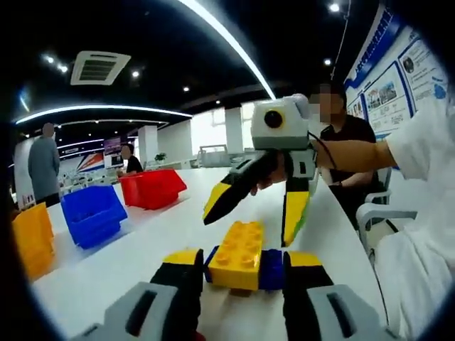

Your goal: Take apart the toy blocks one by one and place each separated block into its matching bin, sorting the blocks by their type until all the connected pieces are disassembled and separated into the correct bins

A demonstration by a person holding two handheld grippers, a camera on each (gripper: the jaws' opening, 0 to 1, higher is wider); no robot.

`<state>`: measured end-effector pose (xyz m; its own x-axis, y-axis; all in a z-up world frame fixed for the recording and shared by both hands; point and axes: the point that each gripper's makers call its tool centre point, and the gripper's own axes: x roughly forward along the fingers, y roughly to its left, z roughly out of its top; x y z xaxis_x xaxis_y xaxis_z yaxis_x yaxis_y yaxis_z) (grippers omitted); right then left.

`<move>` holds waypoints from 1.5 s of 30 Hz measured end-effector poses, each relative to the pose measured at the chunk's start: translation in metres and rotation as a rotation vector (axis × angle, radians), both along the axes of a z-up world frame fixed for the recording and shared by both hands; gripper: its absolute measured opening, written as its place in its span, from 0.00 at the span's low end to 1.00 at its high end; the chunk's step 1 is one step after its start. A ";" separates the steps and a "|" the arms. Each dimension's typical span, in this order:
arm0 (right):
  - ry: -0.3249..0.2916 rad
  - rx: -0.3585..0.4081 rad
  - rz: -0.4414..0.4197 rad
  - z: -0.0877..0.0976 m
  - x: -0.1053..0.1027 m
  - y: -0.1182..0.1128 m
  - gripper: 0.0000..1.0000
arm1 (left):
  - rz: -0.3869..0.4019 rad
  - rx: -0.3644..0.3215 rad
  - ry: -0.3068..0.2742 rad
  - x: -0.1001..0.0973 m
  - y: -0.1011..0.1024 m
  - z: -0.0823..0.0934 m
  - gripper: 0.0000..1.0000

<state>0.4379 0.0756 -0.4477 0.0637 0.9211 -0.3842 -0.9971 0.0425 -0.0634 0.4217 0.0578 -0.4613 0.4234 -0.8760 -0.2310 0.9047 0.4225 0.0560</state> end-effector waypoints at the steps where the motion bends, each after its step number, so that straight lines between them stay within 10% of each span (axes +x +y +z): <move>1: 0.002 -0.003 0.002 -0.001 0.000 0.001 0.43 | -0.002 0.000 -0.001 0.000 0.000 0.000 0.44; 9: 0.035 0.007 0.014 0.001 -0.005 -0.002 0.30 | -0.003 0.003 -0.011 0.003 0.002 0.000 0.44; 31: -0.193 0.066 0.127 0.012 -0.015 -0.009 0.24 | -0.022 -0.018 0.021 -0.004 0.000 0.005 0.41; 32: -0.326 0.014 0.157 0.006 -0.014 -0.010 0.24 | -0.001 0.032 -0.026 0.005 0.003 0.000 0.40; 36: -0.341 0.019 0.157 0.009 -0.018 -0.005 0.24 | 0.001 0.007 0.009 0.005 0.002 -0.003 0.41; 45: -0.117 0.199 0.076 0.040 -0.008 -0.001 0.24 | 0.022 0.006 -0.001 0.011 0.004 -0.002 0.41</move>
